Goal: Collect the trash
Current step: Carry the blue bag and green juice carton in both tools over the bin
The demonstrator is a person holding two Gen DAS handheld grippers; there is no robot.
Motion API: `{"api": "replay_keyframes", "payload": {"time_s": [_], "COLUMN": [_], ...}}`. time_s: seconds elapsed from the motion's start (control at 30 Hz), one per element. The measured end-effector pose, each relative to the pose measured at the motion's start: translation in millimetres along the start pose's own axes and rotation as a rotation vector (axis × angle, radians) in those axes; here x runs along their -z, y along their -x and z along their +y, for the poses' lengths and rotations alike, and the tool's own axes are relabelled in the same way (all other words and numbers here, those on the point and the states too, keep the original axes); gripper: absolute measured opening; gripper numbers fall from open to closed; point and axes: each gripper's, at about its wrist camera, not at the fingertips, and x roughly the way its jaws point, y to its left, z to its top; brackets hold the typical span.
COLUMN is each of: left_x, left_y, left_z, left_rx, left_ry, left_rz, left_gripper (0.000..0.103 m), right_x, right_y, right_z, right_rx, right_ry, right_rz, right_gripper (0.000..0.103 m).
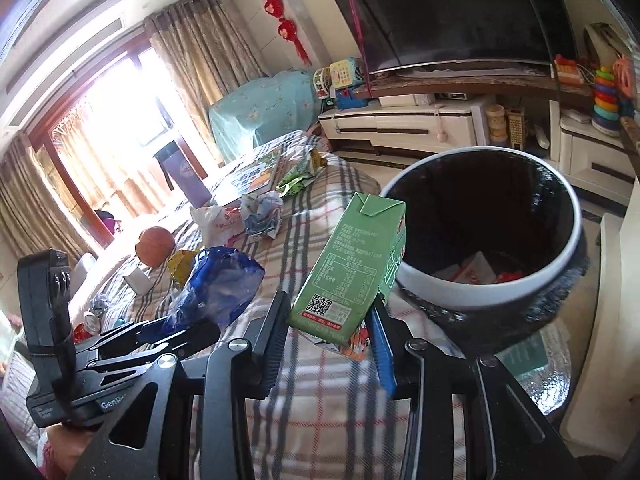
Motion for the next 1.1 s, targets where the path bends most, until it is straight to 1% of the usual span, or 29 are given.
{"api": "replay_keyframes", "payload": {"time_s": [0.23, 0.5, 1.1], "left_x": [-11.6, -26.6, -55.8], "left_y": [-7.6, -18.9, -43.1], "left_z": [-25.3, -49.7, -80.7], "left_rx": [0.028, 0.047, 0.055], "left_ry": [-0.035, -0.070, -0.108], "left_rz": [0.005, 0.010, 0.026], "left_gripper": [0.051, 0.051, 0.051], "right_x": [-1.5, -7.0, -28.6], "right_y": [16.9, 27.1, 27.4], "right_z": [-21.0, -44.2, -81.6], "right_rx": [0.026, 0.058, 0.078], "right_ry": [-0.028, -0.061, -0.099], "right_rz": [-0.019, -0.039, -0.063], "right_gripper": [0.039, 0.039, 0.039]}}
